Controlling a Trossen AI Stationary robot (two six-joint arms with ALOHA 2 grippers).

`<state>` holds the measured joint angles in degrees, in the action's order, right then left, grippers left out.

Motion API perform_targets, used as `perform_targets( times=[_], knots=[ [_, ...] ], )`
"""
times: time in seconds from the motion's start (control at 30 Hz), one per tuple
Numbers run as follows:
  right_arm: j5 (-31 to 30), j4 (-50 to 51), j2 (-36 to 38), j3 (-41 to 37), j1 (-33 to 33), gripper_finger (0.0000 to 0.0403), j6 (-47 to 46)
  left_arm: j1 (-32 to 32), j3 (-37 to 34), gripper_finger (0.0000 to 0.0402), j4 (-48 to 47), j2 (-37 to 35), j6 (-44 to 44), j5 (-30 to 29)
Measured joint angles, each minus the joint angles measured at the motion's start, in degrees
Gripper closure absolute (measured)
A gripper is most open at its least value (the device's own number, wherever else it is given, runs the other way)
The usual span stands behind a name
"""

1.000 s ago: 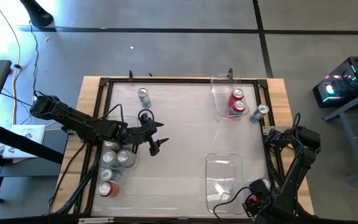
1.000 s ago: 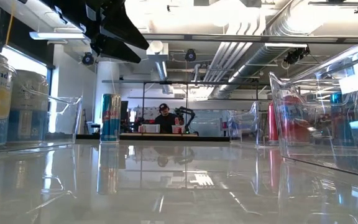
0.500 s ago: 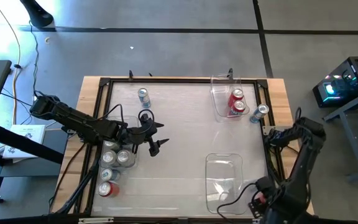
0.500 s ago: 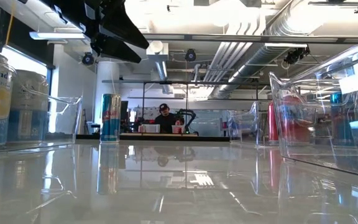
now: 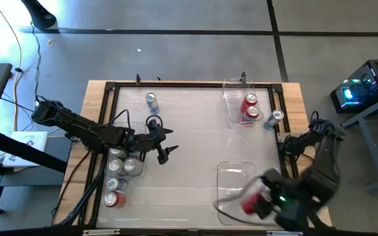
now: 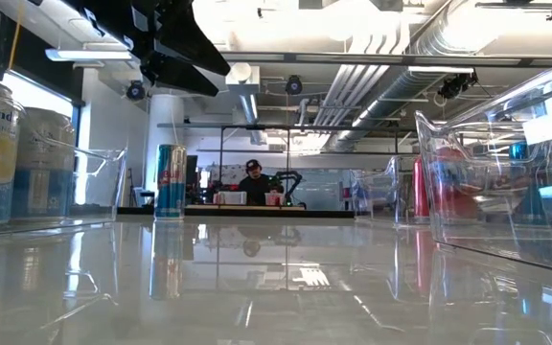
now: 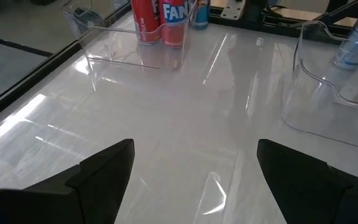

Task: Sort soda cans
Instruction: Put the right red soda can into the top right transparent bin

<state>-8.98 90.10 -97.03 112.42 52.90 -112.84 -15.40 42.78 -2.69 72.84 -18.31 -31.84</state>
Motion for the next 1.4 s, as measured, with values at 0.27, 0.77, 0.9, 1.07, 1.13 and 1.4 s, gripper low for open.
perform_targets(
  times=[0.27,0.77,0.9,1.07,1.13,1.4],
  knots=[
    [-10.1,-0.2,0.0,0.0,-23.9,0.0106,37.8,0.0,0.0,0.0066,0.0,0.0,0.5,0.0],
    [-7.1,0.0,0.0,-5.5,-76.2,0.0106,87.5,0.0,0.0,0.0066,0.0,0.0,0.4,-0.1],
    [-3.3,-2.4,0.2,-12.0,-82.3,0.0106,92.2,0.0,0.0,0.0066,0.0,0.0,0.4,-0.1],
    [-3.1,-7.9,0.1,-20.9,-83.7,0.0106,93.6,0.0,0.0,0.0066,0.0,0.0,-0.3,-0.5],
    [-2.7,-11.9,0.1,-23.6,-83.8,0.0106,94.7,0.0,0.0,0.0066,0.0,0.0,-0.6,-0.5],
    [-2.1,-22.0,0.1,-32.0,-84.7,0.0106,96.0,0.0,0.0,0.0066,0.2,0.0,-1.1,-0.6]
  ],
)
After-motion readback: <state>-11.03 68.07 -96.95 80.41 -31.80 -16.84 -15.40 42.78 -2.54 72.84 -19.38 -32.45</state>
